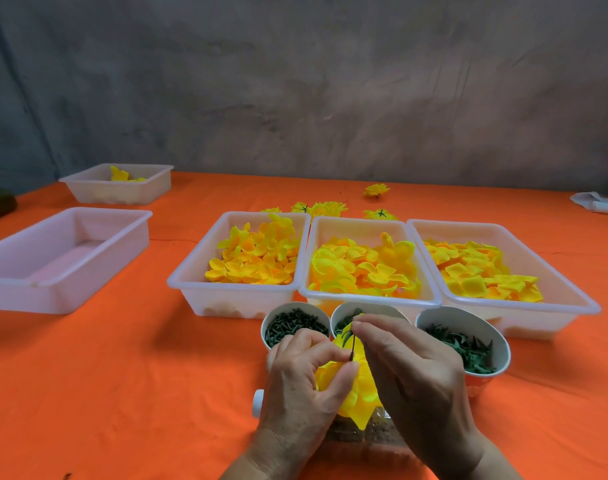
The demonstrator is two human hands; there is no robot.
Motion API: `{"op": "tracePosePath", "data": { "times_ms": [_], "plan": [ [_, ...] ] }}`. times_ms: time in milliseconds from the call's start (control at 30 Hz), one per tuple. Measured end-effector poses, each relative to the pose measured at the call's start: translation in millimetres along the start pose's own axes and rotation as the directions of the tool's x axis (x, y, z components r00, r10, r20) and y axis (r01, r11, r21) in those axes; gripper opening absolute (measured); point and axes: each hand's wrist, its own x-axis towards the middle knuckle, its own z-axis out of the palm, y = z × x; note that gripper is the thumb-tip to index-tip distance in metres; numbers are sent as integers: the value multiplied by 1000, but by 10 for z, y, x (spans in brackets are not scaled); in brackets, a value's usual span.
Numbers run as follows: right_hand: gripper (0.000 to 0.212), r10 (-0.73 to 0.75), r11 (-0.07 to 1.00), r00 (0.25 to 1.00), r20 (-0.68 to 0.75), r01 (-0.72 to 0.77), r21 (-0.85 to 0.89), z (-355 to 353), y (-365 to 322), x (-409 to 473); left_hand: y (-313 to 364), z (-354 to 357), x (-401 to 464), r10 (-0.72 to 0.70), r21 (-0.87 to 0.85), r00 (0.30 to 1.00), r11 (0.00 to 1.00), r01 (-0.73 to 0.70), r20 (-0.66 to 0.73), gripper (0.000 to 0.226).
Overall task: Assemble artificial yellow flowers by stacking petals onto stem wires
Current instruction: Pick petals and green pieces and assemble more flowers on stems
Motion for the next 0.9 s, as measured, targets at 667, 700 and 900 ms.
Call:
{"op": "tracePosePath", "data": {
  "times_ms": [667,700,900],
  "plan": [
    [18,128,979,989,79,-139,152,19,42,-123,-32,18,9,28,-1,1000,1000,-28,-13,33],
    [14,158,966,984,82,-171,193,20,56,-131,-37,23,8,30,-8,999,1000,-30,-28,33],
    [19,314,889,934,169,-352,295,-21,78,-158,-63,61,-6,28,9,993,1000,-27,-116,28]
  ]
}}
